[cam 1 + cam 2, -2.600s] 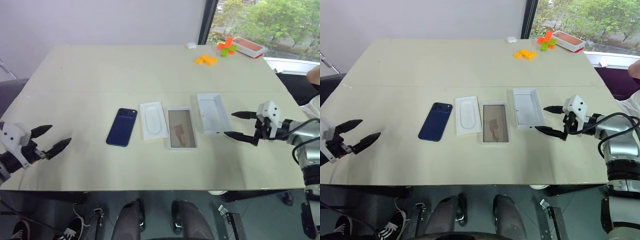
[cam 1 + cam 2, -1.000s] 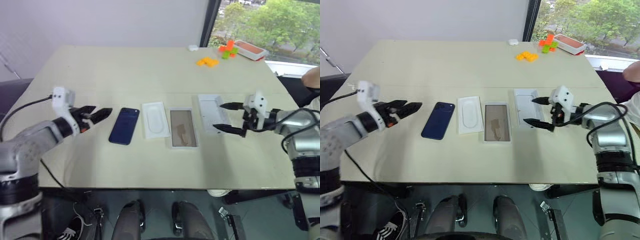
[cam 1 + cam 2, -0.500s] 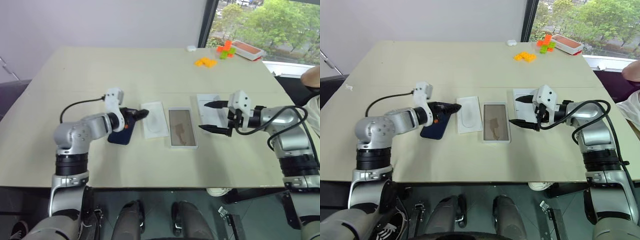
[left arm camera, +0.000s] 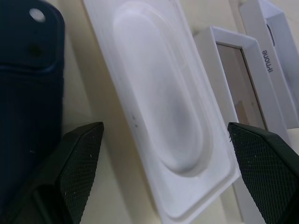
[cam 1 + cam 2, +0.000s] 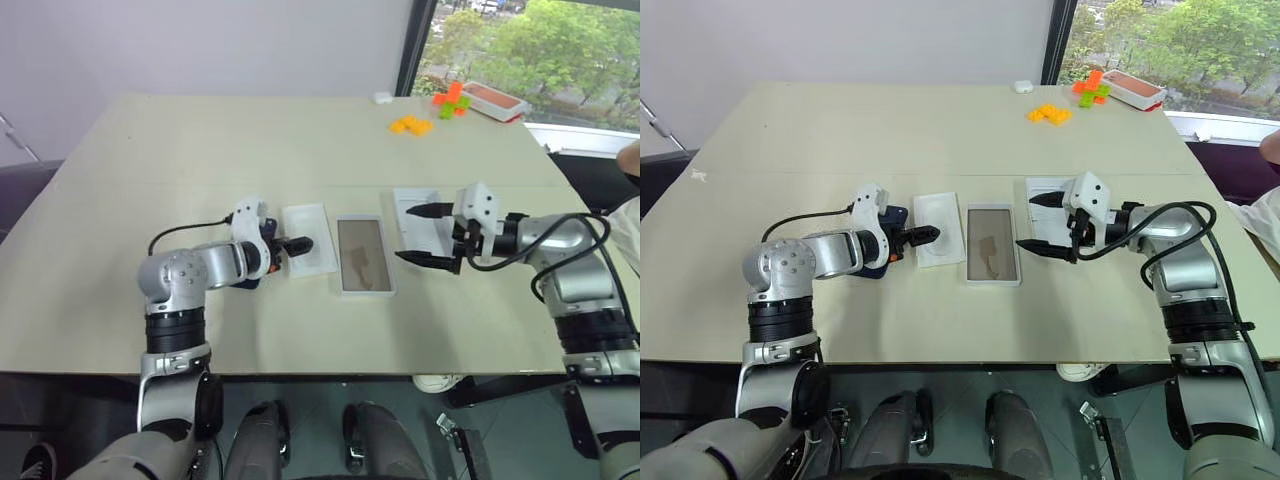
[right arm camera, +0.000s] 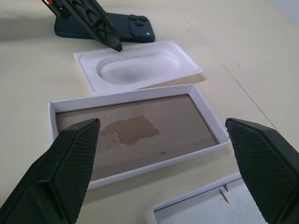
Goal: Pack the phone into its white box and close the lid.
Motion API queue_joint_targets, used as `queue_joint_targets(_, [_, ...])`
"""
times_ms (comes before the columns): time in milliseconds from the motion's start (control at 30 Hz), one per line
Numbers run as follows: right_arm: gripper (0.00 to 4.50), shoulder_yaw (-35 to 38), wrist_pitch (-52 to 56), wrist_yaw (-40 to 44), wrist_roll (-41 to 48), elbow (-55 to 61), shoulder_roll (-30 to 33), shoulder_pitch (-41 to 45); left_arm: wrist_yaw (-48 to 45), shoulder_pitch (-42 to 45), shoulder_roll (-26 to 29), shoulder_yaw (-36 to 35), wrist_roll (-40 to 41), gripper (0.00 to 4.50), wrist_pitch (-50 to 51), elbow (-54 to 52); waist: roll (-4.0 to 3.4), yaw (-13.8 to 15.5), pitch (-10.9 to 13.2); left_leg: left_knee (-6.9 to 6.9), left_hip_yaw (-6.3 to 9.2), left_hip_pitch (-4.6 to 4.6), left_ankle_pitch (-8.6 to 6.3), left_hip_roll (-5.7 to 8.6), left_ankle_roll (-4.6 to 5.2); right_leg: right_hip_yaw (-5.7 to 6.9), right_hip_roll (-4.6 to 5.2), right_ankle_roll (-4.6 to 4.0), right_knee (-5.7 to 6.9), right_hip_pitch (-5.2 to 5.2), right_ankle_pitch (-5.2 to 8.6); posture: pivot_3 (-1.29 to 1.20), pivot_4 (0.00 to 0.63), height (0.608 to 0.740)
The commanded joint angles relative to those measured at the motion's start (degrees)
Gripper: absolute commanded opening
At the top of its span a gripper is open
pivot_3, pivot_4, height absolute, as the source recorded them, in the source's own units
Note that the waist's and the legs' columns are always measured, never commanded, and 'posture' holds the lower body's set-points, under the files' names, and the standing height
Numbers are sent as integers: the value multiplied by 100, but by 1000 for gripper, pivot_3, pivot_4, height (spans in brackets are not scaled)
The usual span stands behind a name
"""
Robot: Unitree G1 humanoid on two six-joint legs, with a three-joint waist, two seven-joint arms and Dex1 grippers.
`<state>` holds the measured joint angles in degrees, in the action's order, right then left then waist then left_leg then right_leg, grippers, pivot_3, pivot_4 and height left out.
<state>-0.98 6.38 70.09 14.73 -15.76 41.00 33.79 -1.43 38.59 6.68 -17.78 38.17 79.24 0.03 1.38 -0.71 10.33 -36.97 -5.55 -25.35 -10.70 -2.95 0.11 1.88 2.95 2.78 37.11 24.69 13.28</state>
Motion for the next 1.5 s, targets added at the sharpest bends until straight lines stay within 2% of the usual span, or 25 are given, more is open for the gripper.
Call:
queue_joint_targets(33, [4500, 70, -155, -26, 12, -1, -23, 176, 218, 155, -190, -115, -137, 4467, 33, 70, 0, 2, 0, 0, 2, 0, 0, 0, 0, 1, -1, 0, 0, 0, 0, 0, 150, 740])
queue_joint_targets(500, [4500, 36, -163, -104, 20, 34, -48, 244, 412, 420, -517, -383, -461, 4467, -448, 722, 0, 11, 0, -4, 18, 0, -8, 2, -14, 6, 3, -1, -2, -8, -1, 0, 150, 740])
queue_joint_targets(600, [4500, 35, -135, -117, 33, 85, -52, 229, 402, 411, -540, -460, -445, 3603, -542, 809, 0, 5, 0, -3, 19, 0, -9, 1, -15, 6, 6, -2, -2, -8, -1, 0, 150, 740])
queue_joint_targets(700, [4500, 30, -115, -125, 41, 117, -56, 236, 310, 386, -484, -362, -490, 2094, -636, 905, 0, 10, 0, -3, 22, -1, -9, 2, -15, 9, 6, -2, -4, -7, -1, 0, 150, 740])
queue_joint_targets(1267, [4500, 31, 44, -166, 77, 393, -60, 241, 172, 422, -595, -472, -399, 2094, -663, 1061, 1, 12, 0, 3, 28, -7, -14, 9, -12, 26, 38, -1, -17, -8, 0, 0, 150, 740])
queue_joint_targets(1367, [4500, 32, 61, -159, 85, 412, -57, 249, 187, 396, -617, -515, -398, 1201, -655, 1087, 1, 12, 1, 5, 29, -11, -15, 10, -9, 30, 42, 0, -24, -9, 1, 0, 150, 740])
queue_joint_targets(1433, [4500, 33, 64, -158, 88, 423, -57, 250, 187, 390, -650, -564, -347, 215, -607, 1052, 3, 11, 2, 9, 29, -15, -16, 10, -7, 33, 42, 1, -33, -8, 1, 0, 150, 740])
queue_joint_targets(1500, [4500, 32, 68, -159, 92, 425, -62, 254, 197, 393, -663, -596, -336, 44, -576, 1038, 4, 8, 3, 14, 29, -18, -17, 10, -4, 34, 41, 1, -43, -8, 1, 0, 150, 740])
